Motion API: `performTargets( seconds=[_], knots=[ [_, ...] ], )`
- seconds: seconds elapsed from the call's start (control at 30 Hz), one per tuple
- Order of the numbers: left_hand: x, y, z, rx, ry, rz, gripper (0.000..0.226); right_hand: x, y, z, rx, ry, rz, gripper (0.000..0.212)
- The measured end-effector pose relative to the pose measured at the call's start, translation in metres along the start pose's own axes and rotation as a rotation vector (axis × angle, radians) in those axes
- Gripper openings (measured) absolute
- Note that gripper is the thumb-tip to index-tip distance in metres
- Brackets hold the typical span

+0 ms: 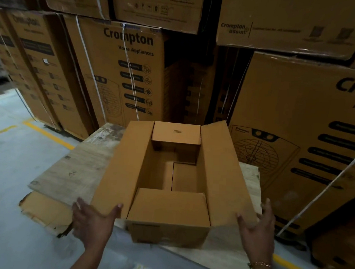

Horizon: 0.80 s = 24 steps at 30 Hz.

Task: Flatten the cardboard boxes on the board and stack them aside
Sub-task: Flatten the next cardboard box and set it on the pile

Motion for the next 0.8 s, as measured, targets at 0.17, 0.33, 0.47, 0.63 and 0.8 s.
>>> performTargets(
  seconds=[0.17,0.33,0.47,0.63,0.8],
  knots=[
    [0.039,0.006,-0.024,0.391,-0.305,0.274,0.064,0.038,-0.003,-0.024,-0.176,0.390,0.458,0.063],
    [0.069,0.035,-0.026,0.262,0.044,0.638,0.082,0.102,0.023,0.031,0.099,-0.239,0.762,0.113],
    [0.068,0.026,-0.023,0.252,0.027,0.634,0.070,0.133,-0.005,0.054,-0.050,0.060,0.725,0.099],
    [0.060,0.032,-0.034,0.264,0.002,0.627,0.061,0.149,-0.059,0.075,-0.363,0.493,0.782,0.070],
    [0.044,0.024,-0.050,0.045,0.159,0.756,0.076,0.119,-0.092,0.098,-0.056,0.135,0.830,0.078]
  ],
)
Point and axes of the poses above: each hand's wrist, its own y-axis away from the middle knuckle, its own x-axis out of the palm, z = x × y, the point moved 6 cm from there along -y, towards the middle knuckle, and after that the axes turned 12 degrees about -x, right-handed, at the moved point
